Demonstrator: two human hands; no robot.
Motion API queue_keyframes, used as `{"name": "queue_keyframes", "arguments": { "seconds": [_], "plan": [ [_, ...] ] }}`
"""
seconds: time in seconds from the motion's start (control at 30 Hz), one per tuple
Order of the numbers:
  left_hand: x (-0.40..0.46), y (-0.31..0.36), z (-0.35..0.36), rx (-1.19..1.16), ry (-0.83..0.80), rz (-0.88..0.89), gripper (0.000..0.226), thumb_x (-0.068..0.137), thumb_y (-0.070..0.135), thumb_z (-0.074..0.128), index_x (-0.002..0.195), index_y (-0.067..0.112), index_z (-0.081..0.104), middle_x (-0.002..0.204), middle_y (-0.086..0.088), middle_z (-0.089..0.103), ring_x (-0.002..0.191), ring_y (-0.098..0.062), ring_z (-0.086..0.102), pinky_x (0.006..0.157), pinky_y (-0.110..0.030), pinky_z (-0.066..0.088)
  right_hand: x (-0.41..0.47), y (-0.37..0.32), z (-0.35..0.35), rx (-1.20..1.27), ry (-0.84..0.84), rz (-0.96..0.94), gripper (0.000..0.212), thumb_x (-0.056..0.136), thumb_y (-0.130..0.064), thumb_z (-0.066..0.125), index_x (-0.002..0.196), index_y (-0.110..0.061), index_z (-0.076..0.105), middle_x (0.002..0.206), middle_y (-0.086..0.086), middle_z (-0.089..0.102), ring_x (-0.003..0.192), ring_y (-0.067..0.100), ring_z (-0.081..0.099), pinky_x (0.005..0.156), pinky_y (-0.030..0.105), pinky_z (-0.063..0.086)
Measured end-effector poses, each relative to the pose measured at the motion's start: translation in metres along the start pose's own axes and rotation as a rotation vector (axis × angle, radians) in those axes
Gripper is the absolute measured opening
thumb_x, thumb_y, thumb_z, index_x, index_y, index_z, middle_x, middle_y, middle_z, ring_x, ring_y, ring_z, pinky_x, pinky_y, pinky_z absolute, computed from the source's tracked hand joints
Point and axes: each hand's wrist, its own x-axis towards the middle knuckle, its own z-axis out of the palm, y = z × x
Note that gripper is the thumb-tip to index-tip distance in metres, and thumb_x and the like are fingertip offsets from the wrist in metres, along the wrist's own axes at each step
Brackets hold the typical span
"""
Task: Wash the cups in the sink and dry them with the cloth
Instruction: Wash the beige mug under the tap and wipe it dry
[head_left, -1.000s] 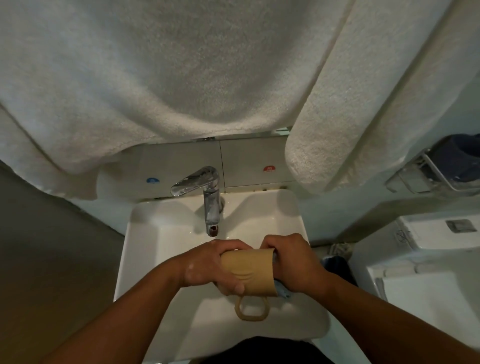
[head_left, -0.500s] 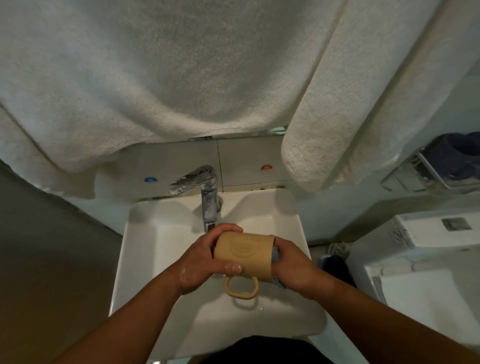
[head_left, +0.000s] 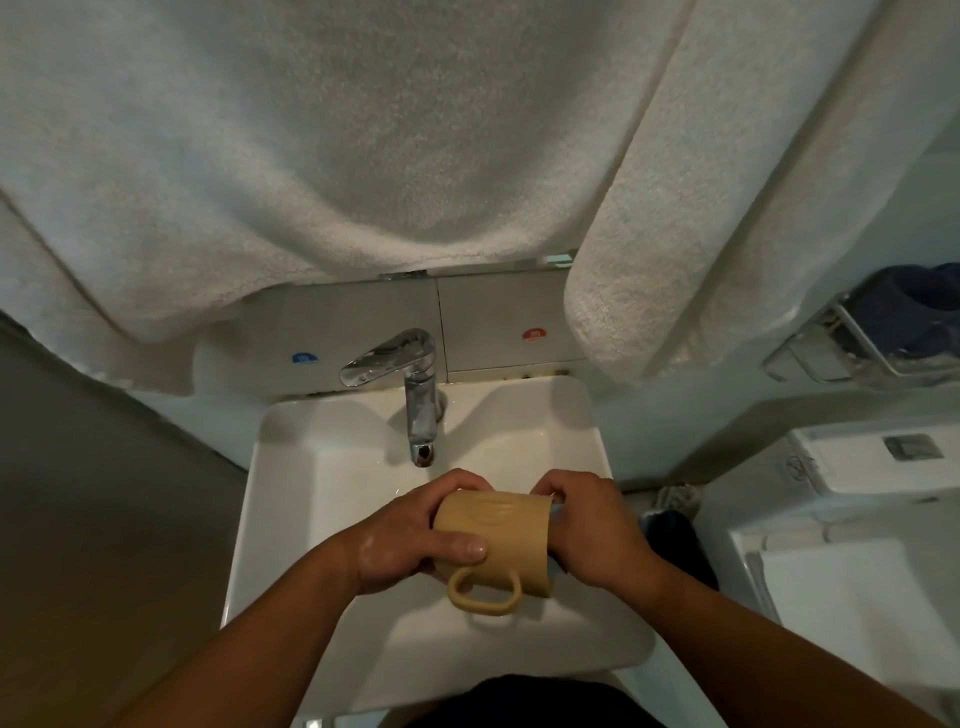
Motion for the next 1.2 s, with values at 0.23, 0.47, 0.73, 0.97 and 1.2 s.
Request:
{"name": "queue_keyframes", "arguments": {
  "seconds": [0.23,0.47,0.73,0.97,1.2],
  "plan": [
    [-0.002,0.014,-0.002,-0.105,-0.108,-0.228,0.073,0.073,0.049,0.080,0.131,0.011,0.054,0.113,-0.022,0.061,0.080,-0.031,0.071,0.067,-0.039,0.060,0.000,0.005,-0.003,-0.253,0.198,-0.570,0.039,0.055,-0.028,0.087,0.092,-0.024,0.074,0.079,-0.009,0.072,0.063,0.007,0.065,0.057,0.023,0.055],
    [-0.001,-0.007,0.000,-0.198,0.058,0.053,0.049,0.094,0.047,0.063,0.141,0.035,0.052,0.145,-0.007,0.043,0.128,-0.036,0.051,0.095,-0.051,0.056,0.006,0.011,-0.003,-0.005,0.088,-0.187,0.034,0.067,0.000,0.063,0.063,-0.034,0.062,0.058,-0.015,0.061,0.057,0.004,0.058,0.052,0.020,0.044],
    [-0.001,-0.017,0.005,0.261,0.181,0.244,0.085,0.058,0.036,0.096,0.130,0.048,0.051,0.128,0.015,0.052,0.113,-0.017,0.059,0.086,-0.041,0.061,0.013,0.017,0.003,0.025,-0.121,-0.024,0.004,0.073,0.000,0.068,0.073,-0.003,0.067,0.070,0.003,0.067,0.066,0.011,0.060,0.059,0.039,0.048],
    [0.000,-0.015,0.001,0.024,0.089,0.109,0.085,0.063,0.039,0.091,0.138,0.030,0.052,0.133,-0.009,0.050,0.116,-0.034,0.060,0.084,-0.050,0.061,0.002,0.001,-0.001,-0.306,0.088,-0.162,0.018,0.068,-0.002,0.072,0.082,-0.012,0.073,0.079,0.007,0.072,0.075,0.024,0.067,0.064,0.022,0.037],
    [0.000,-0.015,0.007,0.253,0.223,0.229,0.097,0.060,0.026,0.097,0.139,0.044,0.044,0.133,0.006,0.047,0.115,-0.025,0.059,0.083,-0.045,0.062,0.004,0.002,-0.005,-0.324,0.103,-0.159,0.023,0.063,-0.006,0.080,0.083,-0.012,0.070,0.079,0.006,0.072,0.073,0.024,0.067,0.062,0.024,0.040]
  ]
}}
